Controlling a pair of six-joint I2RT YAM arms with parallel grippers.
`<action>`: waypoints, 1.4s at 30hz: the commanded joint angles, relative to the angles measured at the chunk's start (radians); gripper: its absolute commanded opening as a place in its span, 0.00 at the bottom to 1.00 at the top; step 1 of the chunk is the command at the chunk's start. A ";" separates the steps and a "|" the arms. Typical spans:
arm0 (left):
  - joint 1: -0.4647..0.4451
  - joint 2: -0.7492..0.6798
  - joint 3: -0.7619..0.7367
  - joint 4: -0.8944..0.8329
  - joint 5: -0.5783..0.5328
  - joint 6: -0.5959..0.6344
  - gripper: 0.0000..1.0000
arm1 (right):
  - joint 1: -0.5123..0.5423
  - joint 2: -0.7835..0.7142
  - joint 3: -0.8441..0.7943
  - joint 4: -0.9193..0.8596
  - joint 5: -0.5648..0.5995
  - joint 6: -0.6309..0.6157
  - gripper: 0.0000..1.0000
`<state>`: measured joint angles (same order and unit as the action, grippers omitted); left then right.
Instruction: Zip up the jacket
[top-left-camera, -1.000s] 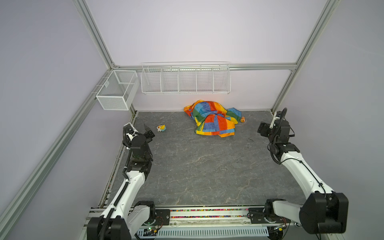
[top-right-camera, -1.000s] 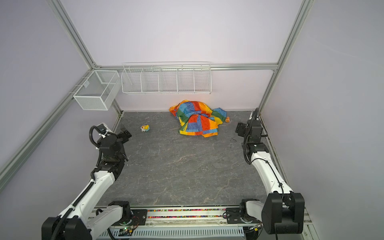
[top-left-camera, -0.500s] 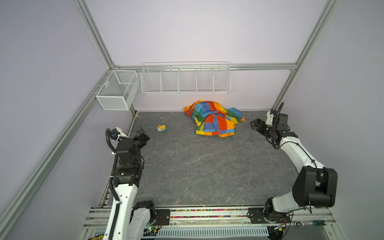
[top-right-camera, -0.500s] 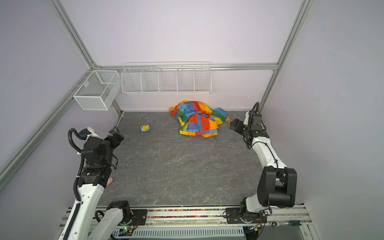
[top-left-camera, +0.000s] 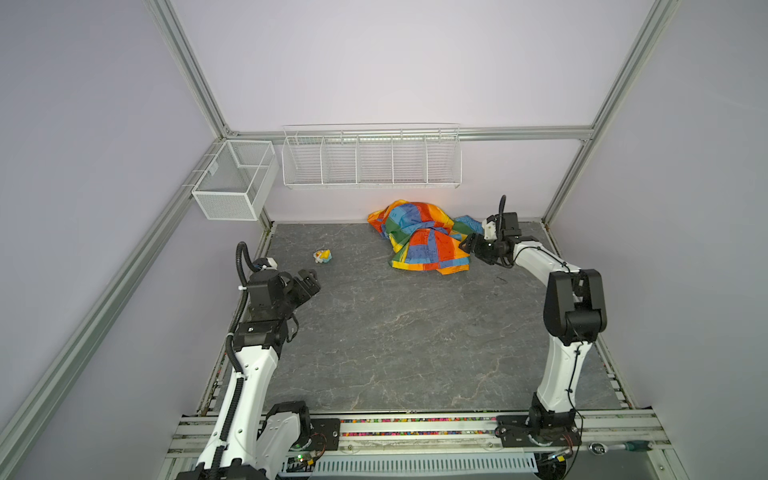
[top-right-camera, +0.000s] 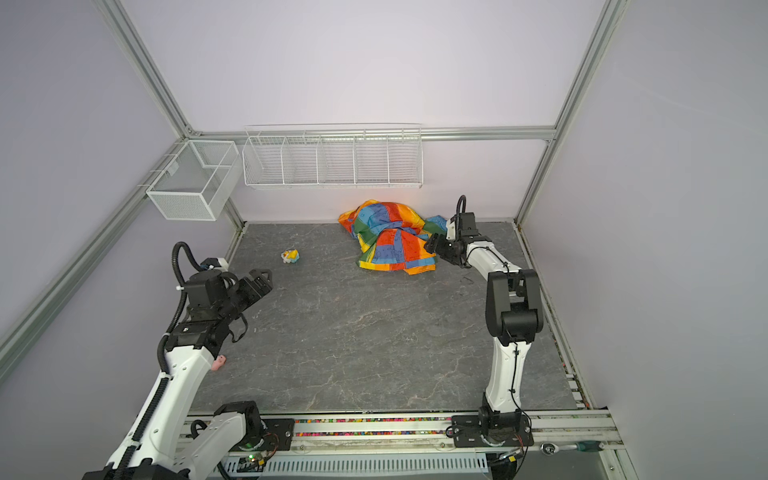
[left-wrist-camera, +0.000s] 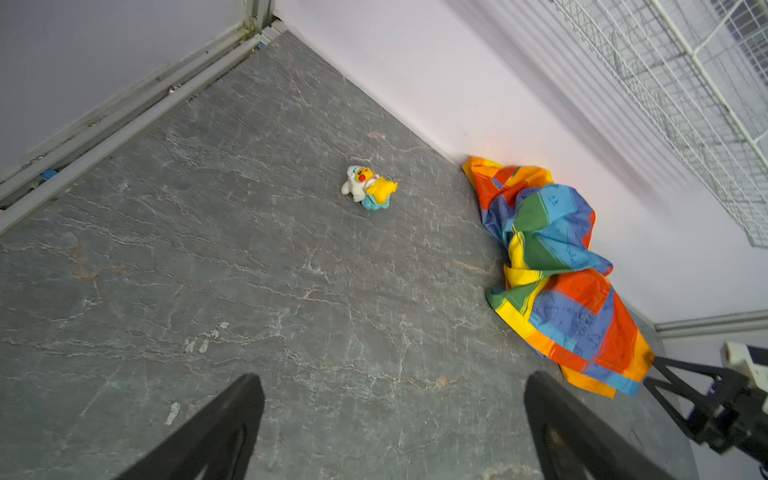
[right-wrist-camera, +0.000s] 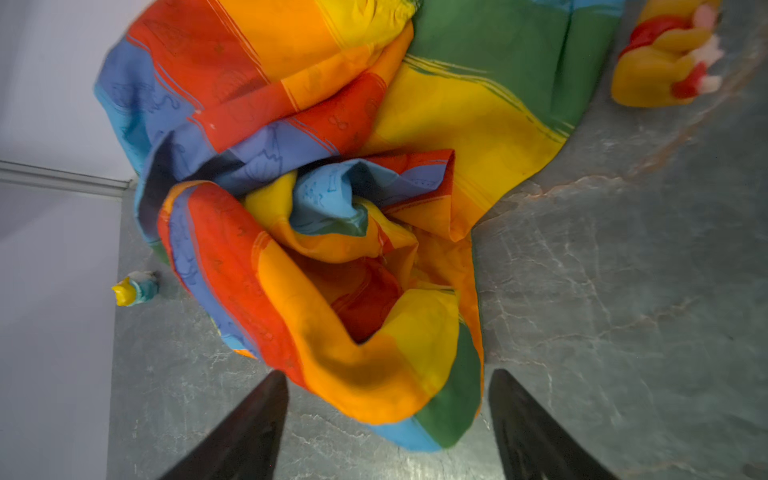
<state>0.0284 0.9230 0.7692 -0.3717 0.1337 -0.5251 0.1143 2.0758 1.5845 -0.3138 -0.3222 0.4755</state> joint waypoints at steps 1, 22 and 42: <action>0.007 -0.012 0.007 -0.020 0.069 0.036 0.98 | 0.019 0.048 0.066 -0.050 -0.021 -0.012 0.62; -0.037 0.084 -0.034 0.087 0.211 -0.012 0.85 | 0.397 -0.048 0.126 -0.221 -0.182 -0.170 0.07; -0.225 0.177 -0.003 0.124 0.130 -0.023 0.80 | 0.313 -0.644 -0.438 -0.372 0.216 -0.139 0.07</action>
<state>-0.1593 1.0782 0.7460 -0.2634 0.3012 -0.5457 0.4942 1.4776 1.1805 -0.6048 -0.3050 0.2955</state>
